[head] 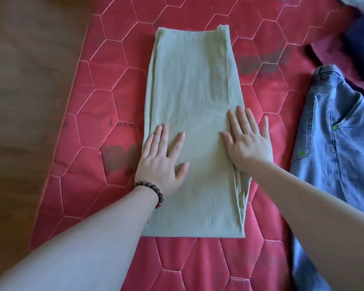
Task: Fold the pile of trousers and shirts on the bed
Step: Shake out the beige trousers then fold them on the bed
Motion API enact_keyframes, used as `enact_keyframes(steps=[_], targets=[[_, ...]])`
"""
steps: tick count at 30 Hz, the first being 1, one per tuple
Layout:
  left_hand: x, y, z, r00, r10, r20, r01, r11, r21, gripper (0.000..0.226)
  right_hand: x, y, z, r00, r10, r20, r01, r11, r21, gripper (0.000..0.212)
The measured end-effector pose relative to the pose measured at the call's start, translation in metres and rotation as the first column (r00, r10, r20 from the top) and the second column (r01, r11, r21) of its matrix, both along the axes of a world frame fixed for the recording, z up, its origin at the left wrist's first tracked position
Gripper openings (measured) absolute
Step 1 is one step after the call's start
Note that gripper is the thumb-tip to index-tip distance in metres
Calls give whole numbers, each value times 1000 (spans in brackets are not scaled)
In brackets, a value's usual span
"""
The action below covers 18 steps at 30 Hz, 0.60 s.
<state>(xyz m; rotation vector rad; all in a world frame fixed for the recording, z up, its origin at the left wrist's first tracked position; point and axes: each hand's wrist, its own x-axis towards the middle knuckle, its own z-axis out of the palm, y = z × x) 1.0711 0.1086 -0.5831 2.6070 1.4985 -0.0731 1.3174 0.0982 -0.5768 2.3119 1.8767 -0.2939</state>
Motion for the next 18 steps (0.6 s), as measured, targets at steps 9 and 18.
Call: enact_keyframes(steps=[9,18], targets=[[0,3,-3,1000,-11,-9,11,1000,-12,73,-58,23,11,865,489,-113,-468,867,170,55],[1,5,-4,1000,-10,-20,9,999,-50,76,44,156,26,990,-68,124,45,984,174,62]])
